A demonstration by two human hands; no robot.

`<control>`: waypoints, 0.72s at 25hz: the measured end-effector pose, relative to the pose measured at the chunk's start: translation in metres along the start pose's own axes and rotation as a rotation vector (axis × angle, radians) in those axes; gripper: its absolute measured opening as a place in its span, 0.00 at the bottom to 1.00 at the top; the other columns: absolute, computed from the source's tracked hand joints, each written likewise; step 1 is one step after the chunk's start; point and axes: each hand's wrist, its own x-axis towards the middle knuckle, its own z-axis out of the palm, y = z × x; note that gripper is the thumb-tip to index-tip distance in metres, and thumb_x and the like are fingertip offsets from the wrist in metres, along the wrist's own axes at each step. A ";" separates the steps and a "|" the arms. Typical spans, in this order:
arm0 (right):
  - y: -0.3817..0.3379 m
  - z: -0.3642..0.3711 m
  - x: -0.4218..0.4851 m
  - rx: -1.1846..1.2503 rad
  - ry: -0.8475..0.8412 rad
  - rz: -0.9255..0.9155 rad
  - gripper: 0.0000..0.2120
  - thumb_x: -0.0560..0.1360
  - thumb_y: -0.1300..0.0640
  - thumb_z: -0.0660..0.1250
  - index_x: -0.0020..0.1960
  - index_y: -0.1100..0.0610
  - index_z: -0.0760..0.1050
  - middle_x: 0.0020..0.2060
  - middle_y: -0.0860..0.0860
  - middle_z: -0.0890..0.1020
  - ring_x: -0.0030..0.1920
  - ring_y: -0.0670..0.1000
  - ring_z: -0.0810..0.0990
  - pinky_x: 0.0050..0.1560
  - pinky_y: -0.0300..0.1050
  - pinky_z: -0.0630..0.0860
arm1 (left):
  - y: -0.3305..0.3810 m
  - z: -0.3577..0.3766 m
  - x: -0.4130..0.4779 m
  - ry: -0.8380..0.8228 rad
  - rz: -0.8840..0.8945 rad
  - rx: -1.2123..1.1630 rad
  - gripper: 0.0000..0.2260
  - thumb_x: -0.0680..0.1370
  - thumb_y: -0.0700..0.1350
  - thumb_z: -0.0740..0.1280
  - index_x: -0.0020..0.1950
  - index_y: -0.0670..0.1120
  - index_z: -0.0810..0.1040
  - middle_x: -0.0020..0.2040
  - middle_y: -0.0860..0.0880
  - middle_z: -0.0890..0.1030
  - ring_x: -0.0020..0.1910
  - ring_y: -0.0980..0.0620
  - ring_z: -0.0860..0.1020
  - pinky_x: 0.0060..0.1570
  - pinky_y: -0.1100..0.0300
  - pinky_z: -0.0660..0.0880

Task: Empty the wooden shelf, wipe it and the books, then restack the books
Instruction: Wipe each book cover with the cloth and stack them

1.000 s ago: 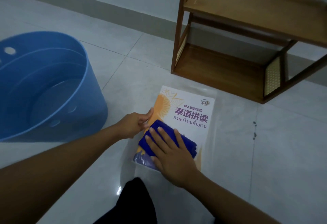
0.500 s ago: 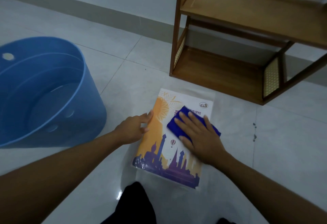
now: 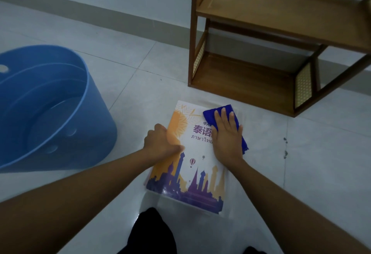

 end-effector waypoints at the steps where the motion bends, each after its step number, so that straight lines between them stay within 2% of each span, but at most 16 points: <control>1: -0.002 -0.001 0.002 0.032 0.018 0.050 0.25 0.84 0.51 0.46 0.78 0.51 0.43 0.78 0.49 0.45 0.78 0.52 0.41 0.76 0.54 0.43 | 0.000 -0.001 0.001 -0.024 -0.008 0.053 0.34 0.64 0.56 0.78 0.62 0.44 0.66 0.58 0.45 0.75 0.57 0.44 0.76 0.52 0.53 0.76; 4: -0.007 -0.008 0.003 0.158 0.038 0.127 0.24 0.84 0.53 0.47 0.78 0.53 0.46 0.78 0.52 0.49 0.78 0.53 0.45 0.75 0.52 0.47 | 0.000 0.000 0.007 -0.069 -0.072 0.030 0.38 0.60 0.57 0.80 0.62 0.44 0.66 0.57 0.45 0.75 0.56 0.44 0.77 0.53 0.51 0.77; 6: -0.005 -0.022 0.008 0.392 0.059 0.191 0.24 0.84 0.53 0.50 0.78 0.56 0.52 0.76 0.55 0.59 0.75 0.55 0.58 0.73 0.50 0.57 | 0.002 -0.003 0.006 -0.105 -0.083 -0.002 0.37 0.59 0.59 0.80 0.60 0.44 0.69 0.55 0.47 0.78 0.52 0.45 0.79 0.52 0.51 0.79; 8: 0.001 -0.042 0.015 0.651 0.081 0.350 0.21 0.83 0.51 0.51 0.74 0.57 0.60 0.63 0.57 0.73 0.59 0.55 0.75 0.59 0.50 0.72 | 0.005 -0.008 0.004 -0.150 -0.011 0.000 0.33 0.62 0.57 0.79 0.59 0.45 0.70 0.53 0.49 0.77 0.51 0.46 0.79 0.50 0.53 0.78; 10: 0.012 -0.064 0.017 0.808 0.092 0.523 0.19 0.83 0.49 0.51 0.69 0.57 0.66 0.48 0.56 0.77 0.45 0.54 0.77 0.47 0.50 0.76 | 0.007 -0.013 -0.003 -0.190 0.078 -0.053 0.29 0.67 0.52 0.77 0.61 0.45 0.68 0.55 0.48 0.76 0.53 0.46 0.78 0.51 0.52 0.78; 12: 0.026 -0.083 0.015 0.903 0.107 0.618 0.18 0.83 0.48 0.51 0.66 0.58 0.67 0.40 0.55 0.74 0.38 0.52 0.74 0.43 0.49 0.73 | 0.009 -0.020 -0.014 -0.223 0.139 -0.183 0.22 0.72 0.47 0.73 0.60 0.45 0.65 0.56 0.46 0.76 0.52 0.46 0.78 0.51 0.49 0.79; 14: 0.037 -0.102 0.008 1.003 0.120 0.685 0.19 0.83 0.48 0.53 0.68 0.58 0.65 0.40 0.55 0.73 0.38 0.52 0.73 0.47 0.50 0.74 | 0.014 -0.029 -0.029 -0.257 0.180 -0.294 0.15 0.77 0.45 0.67 0.59 0.46 0.64 0.55 0.44 0.76 0.50 0.45 0.79 0.46 0.48 0.80; 16: 0.043 -0.121 -0.002 1.075 0.105 0.737 0.20 0.82 0.49 0.54 0.71 0.58 0.63 0.45 0.55 0.74 0.45 0.54 0.75 0.54 0.51 0.75 | 0.024 -0.039 -0.043 -0.288 0.205 -0.347 0.12 0.79 0.45 0.64 0.59 0.47 0.64 0.54 0.45 0.77 0.47 0.47 0.80 0.38 0.54 0.80; 18: 0.043 -0.145 -0.014 1.079 0.060 0.739 0.20 0.82 0.51 0.56 0.70 0.60 0.63 0.50 0.57 0.75 0.50 0.56 0.76 0.58 0.52 0.75 | 0.044 -0.053 -0.057 -0.282 0.231 -0.382 0.11 0.80 0.44 0.63 0.59 0.48 0.64 0.54 0.45 0.78 0.45 0.48 0.80 0.34 0.58 0.78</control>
